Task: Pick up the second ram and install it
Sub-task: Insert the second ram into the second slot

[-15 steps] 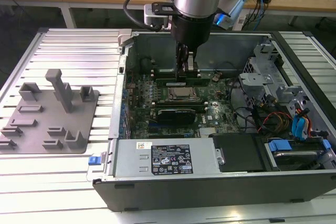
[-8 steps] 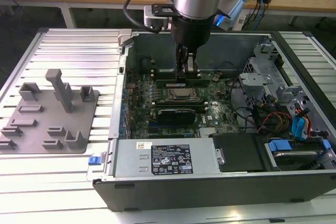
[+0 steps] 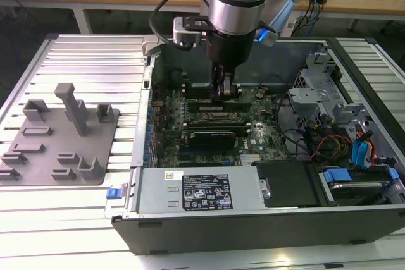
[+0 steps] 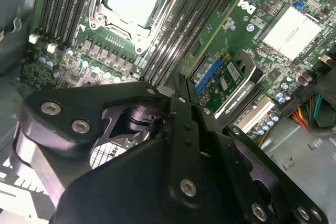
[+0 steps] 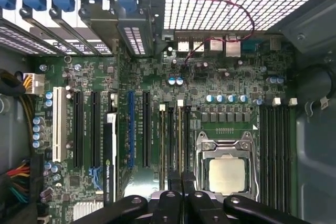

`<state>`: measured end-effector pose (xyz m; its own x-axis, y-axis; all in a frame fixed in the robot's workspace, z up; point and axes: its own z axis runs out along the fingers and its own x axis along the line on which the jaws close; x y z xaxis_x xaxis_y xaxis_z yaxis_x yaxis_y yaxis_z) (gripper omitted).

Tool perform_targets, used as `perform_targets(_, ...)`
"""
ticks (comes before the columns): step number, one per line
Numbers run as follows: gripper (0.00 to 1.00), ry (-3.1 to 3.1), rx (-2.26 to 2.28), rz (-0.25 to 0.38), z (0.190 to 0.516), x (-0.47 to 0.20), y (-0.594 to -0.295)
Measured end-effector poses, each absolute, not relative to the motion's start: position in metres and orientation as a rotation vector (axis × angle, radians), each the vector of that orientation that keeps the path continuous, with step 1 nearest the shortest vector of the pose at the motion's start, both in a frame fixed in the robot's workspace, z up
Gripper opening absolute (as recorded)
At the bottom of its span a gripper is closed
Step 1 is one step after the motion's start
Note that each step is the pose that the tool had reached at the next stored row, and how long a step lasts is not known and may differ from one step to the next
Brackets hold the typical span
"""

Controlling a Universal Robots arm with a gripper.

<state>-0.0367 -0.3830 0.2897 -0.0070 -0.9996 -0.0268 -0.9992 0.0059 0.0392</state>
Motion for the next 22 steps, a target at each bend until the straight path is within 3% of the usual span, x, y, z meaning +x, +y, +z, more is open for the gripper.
perform_targets(22, 0.09, -2.214, 2.218, -0.07, 0.253, -0.034, -0.38)
